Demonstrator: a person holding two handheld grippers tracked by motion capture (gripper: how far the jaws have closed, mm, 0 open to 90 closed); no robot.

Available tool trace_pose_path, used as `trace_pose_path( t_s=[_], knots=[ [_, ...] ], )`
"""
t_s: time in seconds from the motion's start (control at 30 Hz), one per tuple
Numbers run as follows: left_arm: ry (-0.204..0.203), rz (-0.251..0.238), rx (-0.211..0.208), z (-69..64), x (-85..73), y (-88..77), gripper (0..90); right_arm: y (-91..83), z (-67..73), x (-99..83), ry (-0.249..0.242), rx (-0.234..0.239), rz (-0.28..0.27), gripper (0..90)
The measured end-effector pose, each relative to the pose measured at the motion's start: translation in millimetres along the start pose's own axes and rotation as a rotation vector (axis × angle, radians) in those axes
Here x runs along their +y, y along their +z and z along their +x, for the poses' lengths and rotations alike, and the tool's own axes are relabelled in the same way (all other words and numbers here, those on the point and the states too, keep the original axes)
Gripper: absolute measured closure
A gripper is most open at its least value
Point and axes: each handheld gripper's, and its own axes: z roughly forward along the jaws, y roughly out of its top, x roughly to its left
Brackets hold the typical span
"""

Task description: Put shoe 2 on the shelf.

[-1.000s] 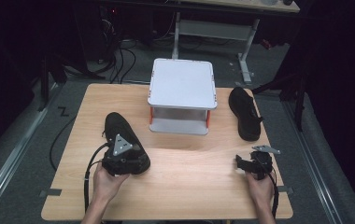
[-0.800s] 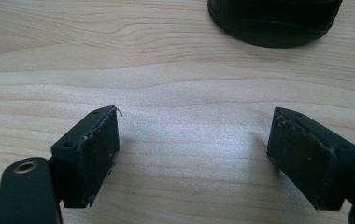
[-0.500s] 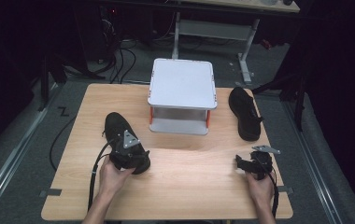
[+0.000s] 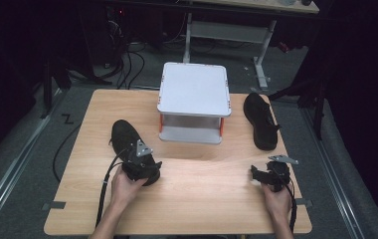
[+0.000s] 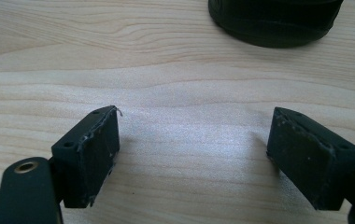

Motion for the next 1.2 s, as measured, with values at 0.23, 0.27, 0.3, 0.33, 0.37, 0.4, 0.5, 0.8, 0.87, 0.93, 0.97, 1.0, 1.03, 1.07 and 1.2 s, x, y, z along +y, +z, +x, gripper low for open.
trace_pose_path(
  t_s=[0.23,0.27,0.3,0.33,0.37,0.4,0.5,0.8,0.87,0.93,0.97,1.0,1.03,1.07,1.2],
  knots=[
    [0.019,0.005,-0.011,1.0,-1.0,-0.7,47.3,0.0,0.0,0.0,0.0,0.0,0.0,16.7],
    [0.02,0.005,-0.016,0.2,-1.4,-1.2,49.9,0.0,0.0,0.0,0.0,0.0,0.0,16.7],
    [0.027,0.001,-0.015,-0.6,-2.1,-1.5,51.6,0.0,0.0,0.0,0.0,0.0,0.0,16.7],
    [0.036,0.001,-0.016,-0.9,-2.6,-2.2,54.5,0.0,0.0,0.0,0.0,0.0,0.0,16.7],
    [0.037,-0.001,-0.018,-1.2,-2.9,-2.7,54.5,0.0,0.0,0.0,0.0,0.0,0.0,16.7],
    [0.042,0.0,-0.022,-1.3,-3.3,-3.6,55.6,0.0,0.0,0.0,0.0,0.0,0.0,16.7],
    [0.043,-0.005,-0.032,-2.2,-4.0,-6.0,59.4,0.0,0.0,0.0,0.0,0.0,0.0,16.7],
    [0.033,-0.037,-0.055,-1.3,-1.3,-15.2,75.7,0.0,0.1,0.1,0.002,0.0,0.001,16.8],
    [0.037,-0.05,-0.056,-0.2,-0.1,-18.3,77.2,0.0,0.1,0.1,0.002,0.0,0.001,16.8],
    [0.047,-0.063,-0.059,-0.4,0.6,-22.0,78.5,0.0,0.1,0.1,0.002,0.0,0.001,16.8],
    [0.058,-0.075,-0.06,-1.5,0.5,-23.9,78.8,0.0,0.1,0.1,0.002,0.0,0.001,16.8],
    [0.058,-0.086,-0.068,-2.4,1.1,-26.3,79.2,0.0,0.1,0.1,0.002,0.0,0.001,16.8],
    [0.051,-0.094,-0.077,-2.8,1.8,-27.5,79.4,0.0,0.1,0.1,0.002,0.0,0.001,16.8],
    [0.043,-0.1,-0.086,-3.2,2.7,-28.8,79.7,-0.1,0.1,0.2,0.002,0.001,0.002,16.8],
    [0.041,-0.104,-0.106,-6.4,3.1,-30.3,80.4,0.0,0.1,0.1,0.002,0.0,0.001,16.8]
  ],
)
